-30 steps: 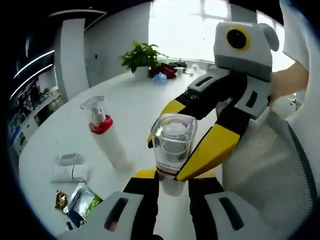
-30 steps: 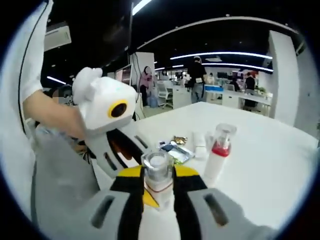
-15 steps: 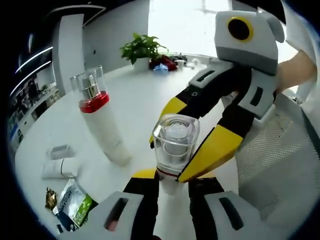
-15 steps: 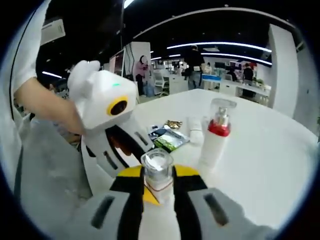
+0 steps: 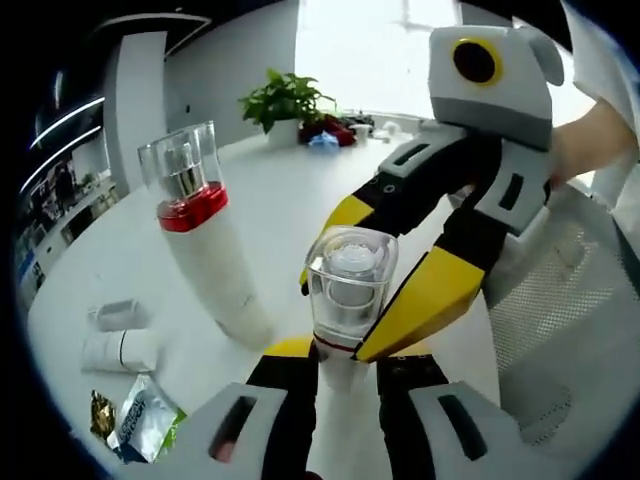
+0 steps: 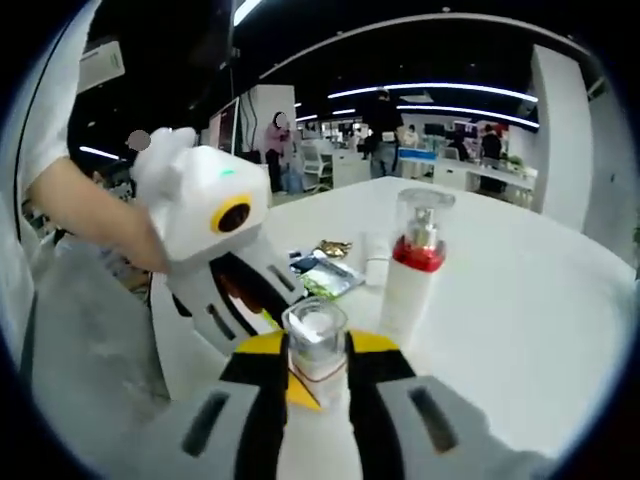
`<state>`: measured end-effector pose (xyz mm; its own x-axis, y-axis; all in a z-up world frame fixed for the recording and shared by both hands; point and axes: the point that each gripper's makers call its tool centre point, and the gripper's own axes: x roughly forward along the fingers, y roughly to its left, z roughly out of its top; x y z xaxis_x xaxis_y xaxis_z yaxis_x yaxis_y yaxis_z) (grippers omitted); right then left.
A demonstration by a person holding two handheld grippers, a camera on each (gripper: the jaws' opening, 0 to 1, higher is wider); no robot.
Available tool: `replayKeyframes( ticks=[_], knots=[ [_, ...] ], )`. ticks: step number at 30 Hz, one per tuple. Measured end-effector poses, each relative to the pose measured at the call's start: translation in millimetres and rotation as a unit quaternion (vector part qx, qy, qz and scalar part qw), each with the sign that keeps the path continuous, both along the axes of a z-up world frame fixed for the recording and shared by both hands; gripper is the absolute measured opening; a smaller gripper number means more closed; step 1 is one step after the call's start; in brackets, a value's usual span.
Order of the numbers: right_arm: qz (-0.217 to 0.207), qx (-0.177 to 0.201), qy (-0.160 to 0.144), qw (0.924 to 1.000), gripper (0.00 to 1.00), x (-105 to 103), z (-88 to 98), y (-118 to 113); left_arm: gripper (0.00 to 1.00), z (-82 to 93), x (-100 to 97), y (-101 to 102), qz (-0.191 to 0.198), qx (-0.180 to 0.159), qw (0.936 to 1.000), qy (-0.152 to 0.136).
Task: Arrange the skincare products in the storage area until every visible bottle or jar stands upright without overlapping.
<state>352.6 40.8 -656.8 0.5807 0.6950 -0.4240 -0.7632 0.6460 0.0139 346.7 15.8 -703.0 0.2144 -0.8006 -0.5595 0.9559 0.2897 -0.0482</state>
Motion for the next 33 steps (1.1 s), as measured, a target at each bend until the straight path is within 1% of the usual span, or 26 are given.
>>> replayKeyframes(
  ticks=[3, 8, 14, 21, 33],
  knots=[
    [-0.003, 0.001, 0.002, 1.0000, 0.22, 6.3, -0.1, -1.3, 0.19, 0.2, 5.8, -1.6, -0.002, -0.004, 1.0000, -0.001],
    [-0.009, -0.001, -0.001, 1.0000, 0.22, 15.4, 0.1, -3.6, 0.19, 0.8, 15.3, -4.2, -0.011, -0.002, 0.9999, -0.007],
    [-0.014, 0.003, -0.005, 0.9999, 0.22, 24.8, 0.0, -7.4, 0.19, 1.0, 24.4, -6.9, -0.014, -0.002, 0.9998, -0.011],
    [-0.012, 0.002, -0.009, 0.9999, 0.22, 31.4, 0.1, -9.8, 0.19, 0.9, 31.3, -9.2, -0.011, -0.003, 0.9999, -0.011],
    [-0.007, -0.004, -0.011, 0.9999, 0.22, 37.4, -1.4, -8.9, 0.19, 1.0, 36.6, -9.2, -0.006, -0.003, 0.9999, -0.014]
  ],
)
